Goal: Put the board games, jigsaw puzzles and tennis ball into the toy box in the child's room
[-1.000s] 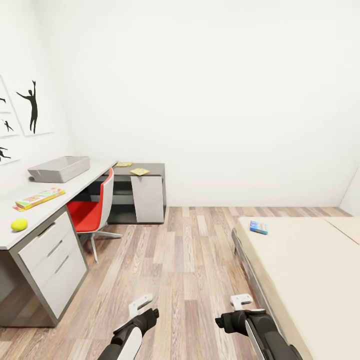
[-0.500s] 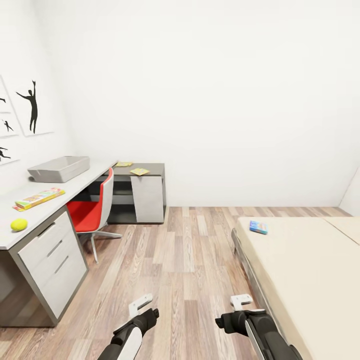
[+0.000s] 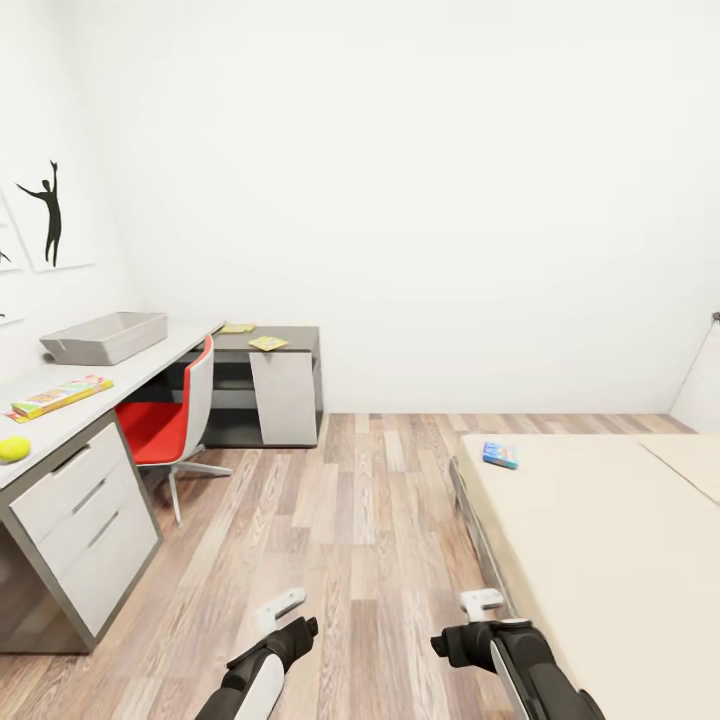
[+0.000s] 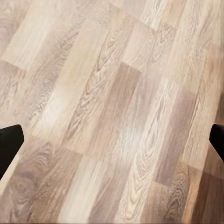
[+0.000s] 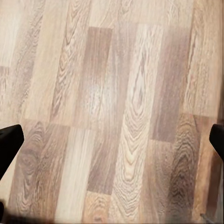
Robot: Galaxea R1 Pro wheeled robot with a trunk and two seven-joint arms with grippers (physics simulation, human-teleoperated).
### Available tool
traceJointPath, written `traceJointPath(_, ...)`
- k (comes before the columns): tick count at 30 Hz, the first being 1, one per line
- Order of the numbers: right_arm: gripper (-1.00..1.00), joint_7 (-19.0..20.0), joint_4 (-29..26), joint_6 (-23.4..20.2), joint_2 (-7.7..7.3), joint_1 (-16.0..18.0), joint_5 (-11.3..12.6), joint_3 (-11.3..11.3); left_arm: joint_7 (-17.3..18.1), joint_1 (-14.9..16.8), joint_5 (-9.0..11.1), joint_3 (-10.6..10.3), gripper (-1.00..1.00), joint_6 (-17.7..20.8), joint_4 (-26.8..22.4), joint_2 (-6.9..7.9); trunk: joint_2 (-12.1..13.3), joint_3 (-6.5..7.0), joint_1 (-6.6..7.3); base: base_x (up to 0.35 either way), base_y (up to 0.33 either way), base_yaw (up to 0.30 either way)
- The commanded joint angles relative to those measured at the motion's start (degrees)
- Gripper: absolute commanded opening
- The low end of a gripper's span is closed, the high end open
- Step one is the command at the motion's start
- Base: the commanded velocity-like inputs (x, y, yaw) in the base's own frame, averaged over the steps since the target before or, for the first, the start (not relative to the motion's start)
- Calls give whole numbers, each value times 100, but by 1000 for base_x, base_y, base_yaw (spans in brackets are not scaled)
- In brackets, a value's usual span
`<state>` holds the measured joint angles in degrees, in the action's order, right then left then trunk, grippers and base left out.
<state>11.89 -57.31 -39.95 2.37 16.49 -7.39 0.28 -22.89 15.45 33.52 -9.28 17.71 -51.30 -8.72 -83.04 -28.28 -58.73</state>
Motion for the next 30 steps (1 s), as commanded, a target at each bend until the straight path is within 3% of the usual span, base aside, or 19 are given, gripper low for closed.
traceJointPath(1, 100, 41, -7, -22, 1, 3, -61, -1, -49, 3, 50, -12, 100, 13, -11, 2, -4, -6, 0, 0, -262, 0)
traceJointPath(23, 100, 41, 1, -22, 1, 3, -61, -1, -49, 2, 49, -12, 100, 13, -11, 2, -4, -6, 0, 0, -272, 0)
traceJointPath(30, 100, 41, 6, -22, 1, 3, -61, -1, -49, 3, 54, -12, 100, 13, -11, 2, -4, -6, 0, 0, -159, 0)
